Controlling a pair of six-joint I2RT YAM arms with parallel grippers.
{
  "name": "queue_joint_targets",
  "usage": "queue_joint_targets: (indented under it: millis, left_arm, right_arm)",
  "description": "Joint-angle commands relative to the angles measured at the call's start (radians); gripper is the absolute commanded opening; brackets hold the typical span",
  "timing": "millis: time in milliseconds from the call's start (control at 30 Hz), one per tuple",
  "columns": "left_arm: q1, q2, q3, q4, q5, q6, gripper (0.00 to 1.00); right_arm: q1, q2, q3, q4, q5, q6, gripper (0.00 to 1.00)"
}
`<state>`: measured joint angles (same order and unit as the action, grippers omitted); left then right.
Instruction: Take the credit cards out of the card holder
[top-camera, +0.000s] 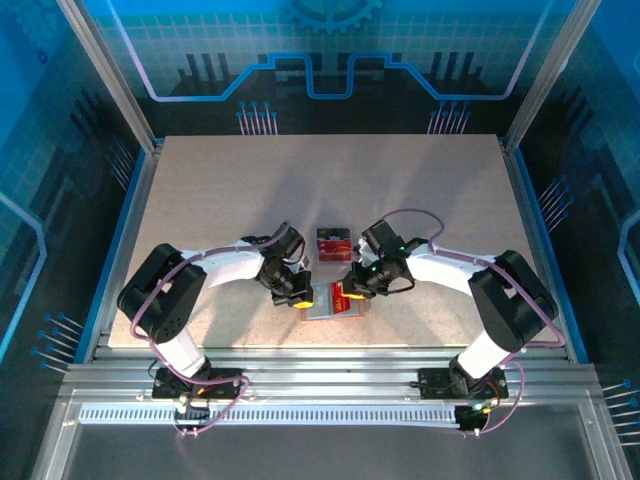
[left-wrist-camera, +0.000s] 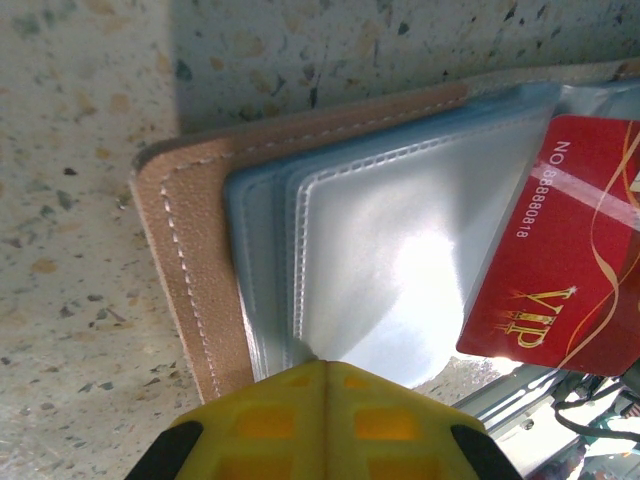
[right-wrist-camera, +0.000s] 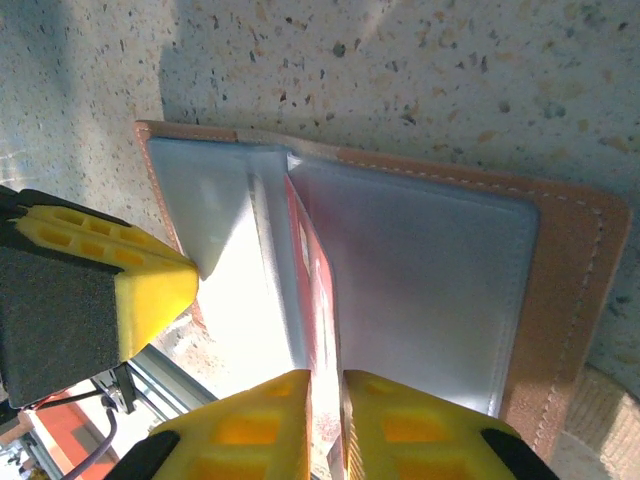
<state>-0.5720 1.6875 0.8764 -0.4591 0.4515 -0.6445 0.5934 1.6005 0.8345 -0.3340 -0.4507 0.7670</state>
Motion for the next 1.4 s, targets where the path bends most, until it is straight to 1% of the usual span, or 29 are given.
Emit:
queue_joint_targets:
  millis: [0, 100, 267, 400, 733, 900, 1000, 1133, 1200, 1267, 1367]
  left_arm:
    - [0.005, 0.012, 0.007, -0.053, -0.039, 0.015, 0.06]
    - [0.005, 0.009, 0.015, -0.068, -0.052, 0.021, 0.06]
    - [0.005, 0.01, 0.021, -0.087, -0.076, 0.033, 0.06]
    - [0.005, 0.011, 0.02, -0.099, -0.096, 0.04, 0.06]
    - [0.007, -0.02, 0.018, -0.1, -0.099, 0.045, 0.06]
    - [0.011, -0.047, 0.028, -0.089, -0.088, 0.043, 0.08]
    - [0.012, -0.067, 0.051, -0.085, -0.076, 0.039, 0.09]
    - [0.012, -0.088, 0.071, -0.069, -0.056, 0.024, 0.1]
    - [0.014, -0.101, 0.073, -0.069, -0.063, 0.025, 0.11]
    - [0.021, -0.12, 0.068, -0.066, -0.072, 0.026, 0.12]
    - [0.033, -0.166, 0.039, -0.034, -0.085, 0.031, 0.15]
  right_arm:
    - [0.016, -0.024, 0.008, 0.0, -0.009, 0.021, 0.15]
    - [0.02, -0.028, 0.013, -0.005, -0.007, 0.023, 0.13]
    - [0.019, -0.04, 0.021, -0.02, 0.002, 0.023, 0.07]
    - [0.02, -0.053, 0.032, -0.037, 0.009, 0.02, 0.06]
    - [0.018, -0.098, 0.039, -0.061, 0.026, 0.004, 0.05]
    - [0.004, -0.113, 0.105, -0.109, 0.034, -0.06, 0.05]
    - [-0.007, -0.11, 0.136, -0.137, 0.039, -0.133, 0.05]
    - [-0.009, -0.105, 0.191, -0.189, 0.05, -0.275, 0.05]
    - [-0.01, -0.091, 0.235, -0.249, 0.057, -0.368, 0.06]
    - [-0.012, -0.067, 0.287, -0.32, 0.045, -0.506, 0.06]
    - [-0.012, -0.047, 0.349, -0.399, 0.117, -0.69, 0.03]
